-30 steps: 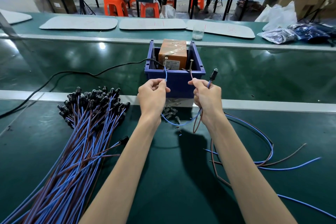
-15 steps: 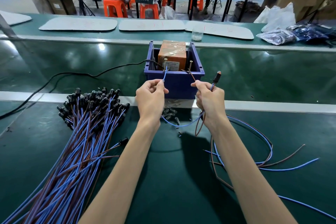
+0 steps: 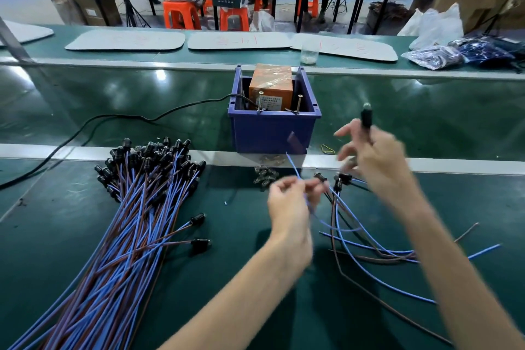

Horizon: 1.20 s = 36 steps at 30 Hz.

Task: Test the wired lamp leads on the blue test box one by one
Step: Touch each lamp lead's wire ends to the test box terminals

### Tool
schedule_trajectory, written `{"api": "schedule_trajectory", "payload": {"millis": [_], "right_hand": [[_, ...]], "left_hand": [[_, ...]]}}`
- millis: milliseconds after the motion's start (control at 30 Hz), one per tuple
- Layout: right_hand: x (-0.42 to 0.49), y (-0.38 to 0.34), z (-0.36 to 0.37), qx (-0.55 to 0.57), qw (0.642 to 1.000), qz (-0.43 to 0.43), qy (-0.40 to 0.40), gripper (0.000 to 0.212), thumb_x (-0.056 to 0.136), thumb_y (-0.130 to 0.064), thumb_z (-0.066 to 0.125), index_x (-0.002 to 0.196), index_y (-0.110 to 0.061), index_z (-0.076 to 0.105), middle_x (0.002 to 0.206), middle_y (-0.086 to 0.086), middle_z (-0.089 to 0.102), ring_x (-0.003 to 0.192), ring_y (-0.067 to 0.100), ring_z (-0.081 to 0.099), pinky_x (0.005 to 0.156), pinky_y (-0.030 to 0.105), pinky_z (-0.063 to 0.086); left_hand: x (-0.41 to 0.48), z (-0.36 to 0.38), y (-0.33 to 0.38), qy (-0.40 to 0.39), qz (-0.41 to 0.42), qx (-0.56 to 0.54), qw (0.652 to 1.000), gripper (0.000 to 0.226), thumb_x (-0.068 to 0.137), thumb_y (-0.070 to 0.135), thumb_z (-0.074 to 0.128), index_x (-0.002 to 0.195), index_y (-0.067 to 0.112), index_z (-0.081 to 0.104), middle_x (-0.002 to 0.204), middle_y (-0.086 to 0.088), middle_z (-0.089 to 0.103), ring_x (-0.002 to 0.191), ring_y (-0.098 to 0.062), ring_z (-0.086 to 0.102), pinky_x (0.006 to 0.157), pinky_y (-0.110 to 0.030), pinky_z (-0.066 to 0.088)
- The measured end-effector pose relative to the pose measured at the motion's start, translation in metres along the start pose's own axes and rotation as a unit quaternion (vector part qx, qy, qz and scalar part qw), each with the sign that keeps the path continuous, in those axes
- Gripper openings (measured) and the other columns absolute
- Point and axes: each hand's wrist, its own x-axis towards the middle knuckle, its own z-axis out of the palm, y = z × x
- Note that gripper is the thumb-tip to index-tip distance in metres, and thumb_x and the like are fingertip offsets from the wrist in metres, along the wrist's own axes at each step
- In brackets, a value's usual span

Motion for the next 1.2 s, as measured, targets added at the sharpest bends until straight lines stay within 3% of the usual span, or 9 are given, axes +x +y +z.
{"api": "schedule_trajectory", "payload": {"millis": [133,233,333,500,633,733,967,1100,1200], "right_hand": [[0.020,-0.025,-0.094,-0.446,0.891,-0.033,0.079,0.034,0.093,-0.055,0.046,0.108,-0.029,0.063,0.094,0.019,0.065,0.086,0.038,0.059,0.072,0.039,0.045],[0.026,-0.028,-0.112,-0.541,0.838,-0.001,0.066,0.041,0.091,-0.059,0.041,0.114,-0.025,0.049,0.107,0.022,0.058,0.102,0.041,0.055,0.086,0.048,0.047],[0.023,-0.003,-0.066,-0.551,0.834,0.015,-0.020,0.032,0.101,-0.032,0.035,0.124,-0.012,0.046,0.117,0.021,0.044,0.111,0.040,0.044,0.090,0.044,0.040],[-0.002,0.065,0.019,-0.476,0.876,-0.045,-0.069,0.022,0.092,0.004,0.040,0.106,0.005,0.058,0.107,0.019,0.046,0.099,0.034,0.049,0.084,0.037,0.038],[-0.011,0.086,0.039,-0.422,0.902,-0.093,-0.005,0.010,0.090,-0.001,0.052,0.090,0.002,0.061,0.096,0.020,0.050,0.092,0.038,0.051,0.079,0.043,0.041],[-0.010,0.087,0.040,-0.428,0.899,-0.088,0.022,0.021,0.088,-0.011,0.057,0.107,-0.006,0.064,0.103,0.014,0.054,0.098,0.033,0.051,0.077,0.042,0.043],[-0.022,0.063,0.051,-0.260,0.945,-0.188,0.058,0.016,0.086,-0.005,0.065,0.101,-0.003,0.067,0.094,0.013,0.062,0.085,0.028,0.058,0.077,0.034,0.044],[-0.041,0.027,0.072,0.105,0.973,-0.066,-0.194,0.010,0.093,-0.017,0.061,0.101,-0.019,0.067,0.079,-0.008,0.067,0.062,0.002,0.058,0.062,0.016,0.045],[-0.047,0.011,0.088,0.260,0.943,-0.002,-0.209,0.010,0.094,-0.014,0.058,0.094,-0.020,0.066,0.070,-0.008,0.067,0.054,0.008,0.057,0.053,0.017,0.045]], "left_hand": [[-0.066,0.025,-0.043,-0.240,-0.137,0.068,0.959,0.015,0.095,-0.006,0.045,0.095,0.009,0.047,0.076,-0.011,0.067,0.078,-0.026,0.066,0.064,-0.017,0.048],[-0.077,0.024,-0.052,-0.413,-0.003,0.346,0.842,0.022,0.101,0.003,0.041,0.107,-0.007,0.060,0.102,-0.010,0.061,0.120,-0.026,0.054,0.088,-0.005,0.033],[-0.069,0.005,-0.031,-0.452,0.066,0.457,0.764,0.027,0.098,0.029,0.048,0.116,0.016,0.064,0.120,-0.005,0.065,0.105,-0.012,0.058,0.103,-0.025,0.041],[-0.014,-0.050,0.011,-0.193,0.239,0.743,0.594,0.037,0.095,0.050,0.042,0.117,0.021,0.052,0.122,-0.006,0.061,0.112,-0.032,0.057,0.087,-0.039,0.045],[0.027,-0.115,0.040,-0.047,0.144,0.808,0.570,0.048,0.088,0.060,0.053,0.118,0.023,0.049,0.122,0.002,0.051,0.121,-0.019,0.048,0.085,-0.033,0.043],[0.036,-0.142,0.049,-0.021,0.044,0.859,0.510,0.051,0.079,0.061,0.065,0.111,0.023,0.054,0.118,0.002,0.055,0.117,-0.019,0.053,0.075,-0.031,0.038],[0.040,-0.138,0.056,-0.027,0.105,0.818,0.564,0.027,0.089,0.049,0.059,0.111,0.034,0.062,0.117,0.001,0.063,0.107,-0.025,0.060,0.072,-0.027,0.037],[0.034,-0.113,0.055,-0.060,0.307,0.698,0.645,0.020,0.090,0.049,0.056,0.103,0.033,0.058,0.094,0.010,0.066,0.092,-0.020,0.061,0.064,-0.029,0.037],[0.023,-0.088,0.046,-0.096,0.399,0.580,0.704,0.023,0.079,0.031,0.071,0.095,0.022,0.056,0.073,0.013,0.053,0.076,-0.023,0.058,0.060,-0.033,0.040]]}}
